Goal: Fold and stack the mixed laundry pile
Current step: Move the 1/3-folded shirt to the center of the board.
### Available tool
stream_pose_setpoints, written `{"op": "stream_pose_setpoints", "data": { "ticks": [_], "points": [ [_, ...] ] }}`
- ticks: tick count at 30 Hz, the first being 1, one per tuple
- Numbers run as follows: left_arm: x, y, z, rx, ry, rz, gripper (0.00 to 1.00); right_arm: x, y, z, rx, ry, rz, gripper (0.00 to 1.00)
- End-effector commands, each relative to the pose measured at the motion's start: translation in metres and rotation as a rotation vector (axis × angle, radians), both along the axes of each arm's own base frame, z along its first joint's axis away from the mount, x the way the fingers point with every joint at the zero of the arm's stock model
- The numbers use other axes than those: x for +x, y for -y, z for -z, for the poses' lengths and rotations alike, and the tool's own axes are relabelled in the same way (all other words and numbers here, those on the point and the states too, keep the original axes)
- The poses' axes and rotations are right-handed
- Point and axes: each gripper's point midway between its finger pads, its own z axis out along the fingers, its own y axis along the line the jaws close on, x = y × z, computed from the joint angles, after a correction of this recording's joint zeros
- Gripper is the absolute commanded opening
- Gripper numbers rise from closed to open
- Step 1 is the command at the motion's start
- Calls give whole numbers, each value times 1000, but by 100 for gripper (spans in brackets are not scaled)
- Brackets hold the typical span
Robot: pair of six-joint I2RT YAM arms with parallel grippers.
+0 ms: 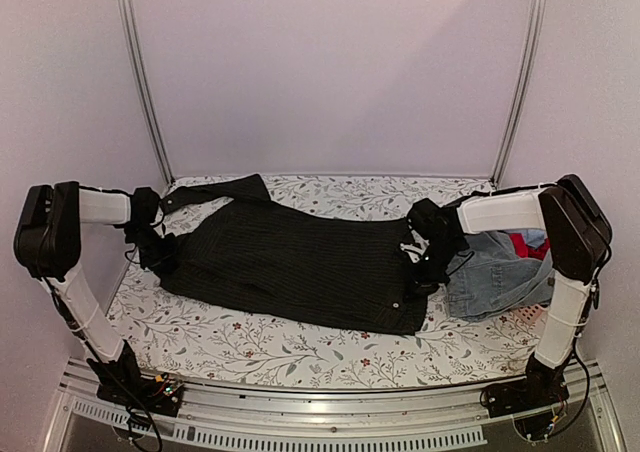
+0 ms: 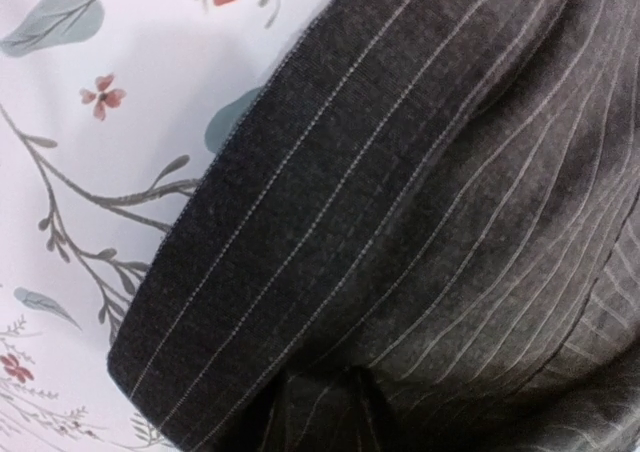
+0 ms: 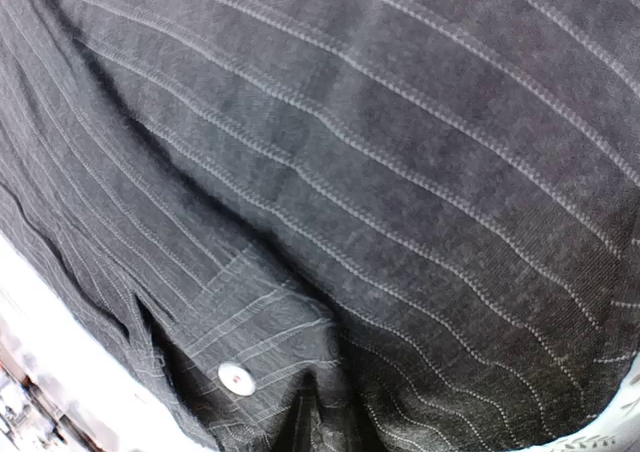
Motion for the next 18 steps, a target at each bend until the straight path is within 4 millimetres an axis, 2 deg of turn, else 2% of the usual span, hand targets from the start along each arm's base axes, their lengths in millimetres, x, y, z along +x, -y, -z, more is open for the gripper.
{"op": "stream_pose_setpoints", "data": {
  "ticks": [1, 2, 4, 7, 9, 11, 14, 18],
  "points": [
    [-29, -15, 13, 51, -118, -23, 32, 1, 5, -5, -21, 4, -9, 23],
    [-23, -14, 5, 44, -89, -20, 42, 7, 2, -9, -15, 19, -7, 29],
    [-12, -13, -16, 38, -13, -12, 55, 22, -3, -24, -8, 70, 0, 42],
    [10, -6, -63, 26, 145, 28, 64, 41, -15, -58, 42, 157, 0, 54],
    [24, 9, -88, -9, 234, 88, 67, 49, -24, -80, 95, 202, -6, 57],
    [33, 27, -104, -47, 286, 157, 68, 52, -36, -96, 167, 227, -21, 57],
    [42, 61, -105, -137, 319, 269, 66, 49, -61, -106, 283, 221, -59, 55],
    [41, 106, -82, -224, 286, 391, 54, 44, -85, -81, 307, 169, -111, 53]
  ]
}}
